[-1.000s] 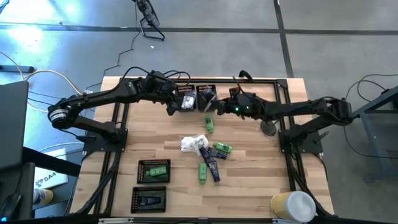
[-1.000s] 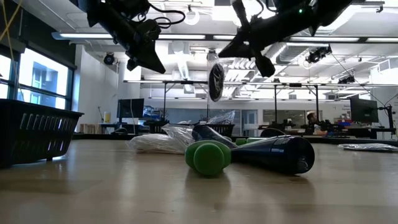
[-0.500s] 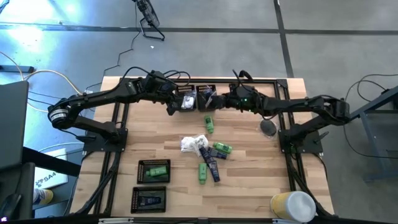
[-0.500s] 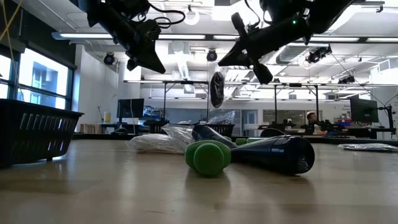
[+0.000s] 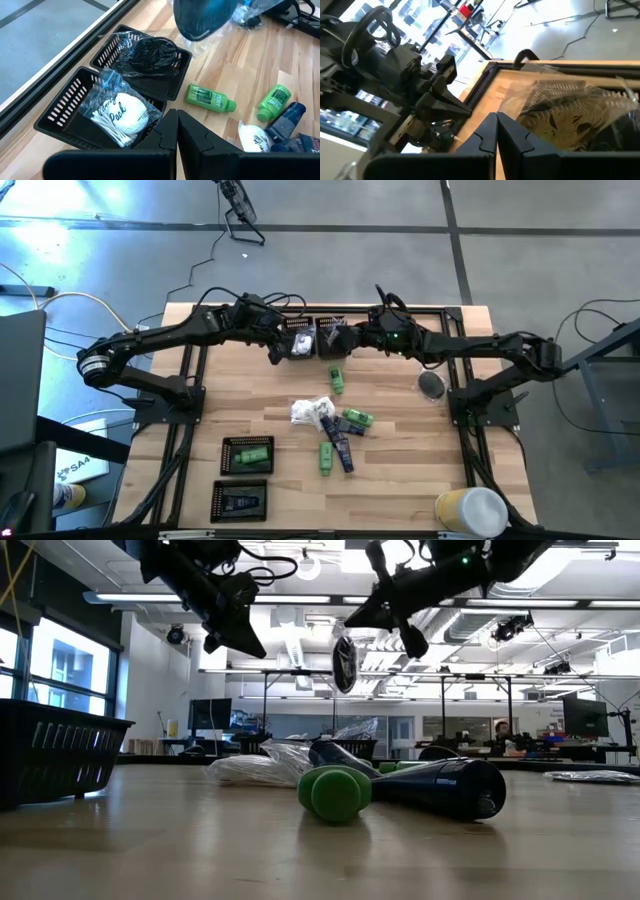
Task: Pick & Place Travel size toiletries
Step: Put the black hairbrush into the top right basket, then put the green shampoo into the middle left basket
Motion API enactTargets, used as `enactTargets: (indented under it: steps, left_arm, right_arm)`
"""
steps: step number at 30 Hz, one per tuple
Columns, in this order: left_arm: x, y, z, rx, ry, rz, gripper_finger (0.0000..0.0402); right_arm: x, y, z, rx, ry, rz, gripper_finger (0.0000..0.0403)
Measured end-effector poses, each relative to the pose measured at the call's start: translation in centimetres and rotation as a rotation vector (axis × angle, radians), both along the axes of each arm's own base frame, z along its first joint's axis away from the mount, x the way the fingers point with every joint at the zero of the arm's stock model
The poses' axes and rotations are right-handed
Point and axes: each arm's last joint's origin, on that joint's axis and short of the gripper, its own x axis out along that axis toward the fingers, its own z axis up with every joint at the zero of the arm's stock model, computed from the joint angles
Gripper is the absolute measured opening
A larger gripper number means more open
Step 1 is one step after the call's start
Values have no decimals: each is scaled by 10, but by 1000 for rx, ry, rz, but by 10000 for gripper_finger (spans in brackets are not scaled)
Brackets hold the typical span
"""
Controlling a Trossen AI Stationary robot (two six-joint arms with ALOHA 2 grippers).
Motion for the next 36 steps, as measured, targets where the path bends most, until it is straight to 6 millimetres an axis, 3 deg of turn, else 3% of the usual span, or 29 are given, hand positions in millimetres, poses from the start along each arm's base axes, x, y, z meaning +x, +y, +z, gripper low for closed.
enactTargets:
  steps: [10,20,26,30,36]
  left_arm:
    - [0,0,0,-3,4,1,1]
    - [0,0,-1,-10,6,5,1]
    - [0,0,0,-1,3,1,1]
    - [0,0,0,2,0,2,1]
    - [0,0,0,0,2,2,1]
  right_arm:
    - [39,-14,-12,-17,144,56,2]
    - [25,-33,-40,91,423,-55,2]
    - [24,-33,-40,72,435,-65,5]
    - [24,-33,-40,63,440,-51,34]
    - [22,-35,-38,49,435,-114,119]
